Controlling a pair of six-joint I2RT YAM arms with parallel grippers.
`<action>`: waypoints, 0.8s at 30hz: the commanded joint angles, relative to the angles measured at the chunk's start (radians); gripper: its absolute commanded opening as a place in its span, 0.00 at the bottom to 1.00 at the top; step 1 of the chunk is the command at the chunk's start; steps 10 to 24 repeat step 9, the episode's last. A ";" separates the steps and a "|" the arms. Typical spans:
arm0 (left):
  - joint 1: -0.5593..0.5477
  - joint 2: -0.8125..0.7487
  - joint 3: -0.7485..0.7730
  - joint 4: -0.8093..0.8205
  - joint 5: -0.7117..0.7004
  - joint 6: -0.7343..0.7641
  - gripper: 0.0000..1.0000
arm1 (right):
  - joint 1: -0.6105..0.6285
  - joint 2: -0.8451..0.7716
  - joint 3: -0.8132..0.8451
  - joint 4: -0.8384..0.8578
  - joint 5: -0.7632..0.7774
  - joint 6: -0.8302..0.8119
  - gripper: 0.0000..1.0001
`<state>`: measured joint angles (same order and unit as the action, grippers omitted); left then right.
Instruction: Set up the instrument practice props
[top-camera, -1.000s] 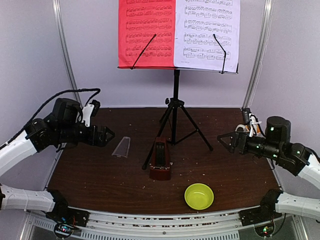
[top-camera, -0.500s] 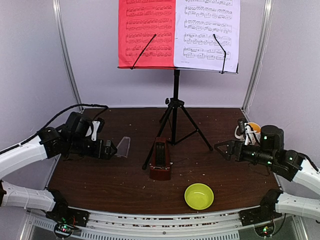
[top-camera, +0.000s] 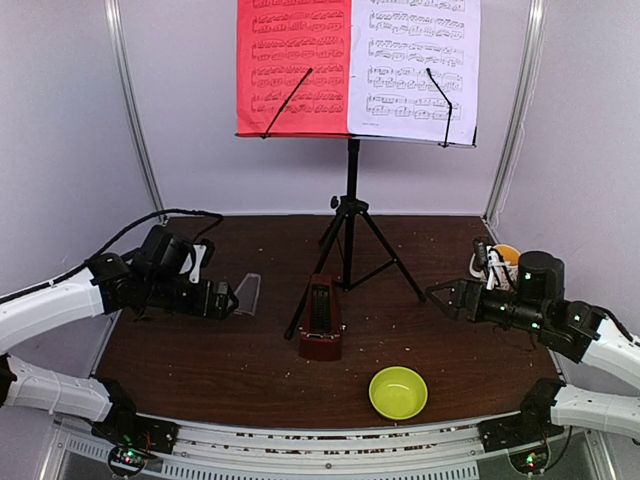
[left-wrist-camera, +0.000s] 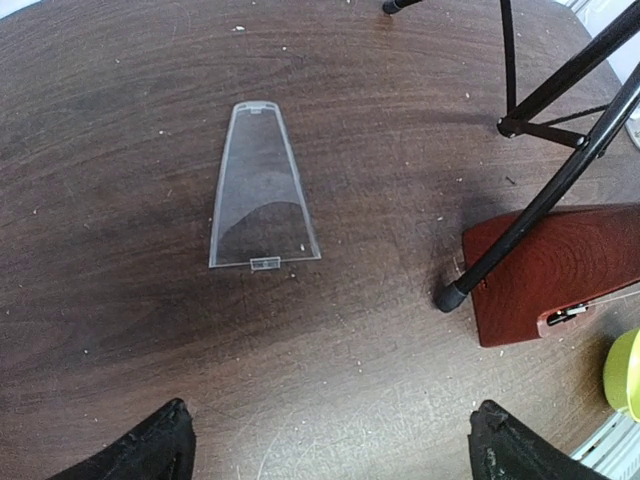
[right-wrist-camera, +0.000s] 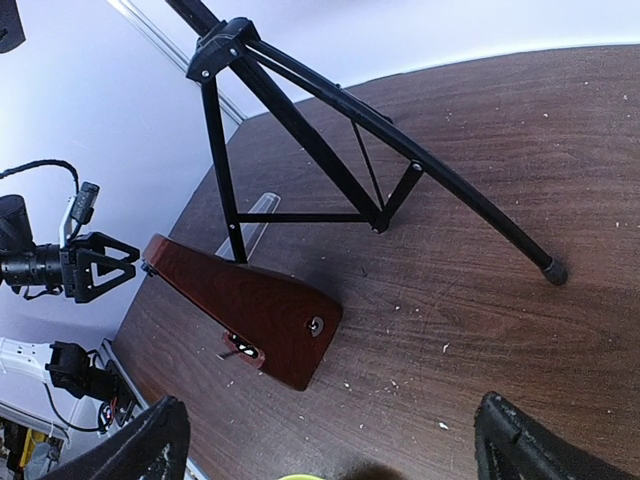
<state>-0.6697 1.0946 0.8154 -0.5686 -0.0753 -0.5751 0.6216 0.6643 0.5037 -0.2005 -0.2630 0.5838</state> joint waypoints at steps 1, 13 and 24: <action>-0.005 0.009 0.016 0.046 -0.021 -0.012 0.98 | 0.001 0.002 -0.006 0.029 -0.008 0.004 1.00; -0.005 -0.005 0.025 0.038 -0.062 -0.054 0.98 | 0.001 -0.010 -0.007 0.017 -0.007 -0.004 1.00; -0.005 -0.005 0.025 0.038 -0.062 -0.054 0.98 | 0.001 -0.010 -0.007 0.017 -0.007 -0.004 1.00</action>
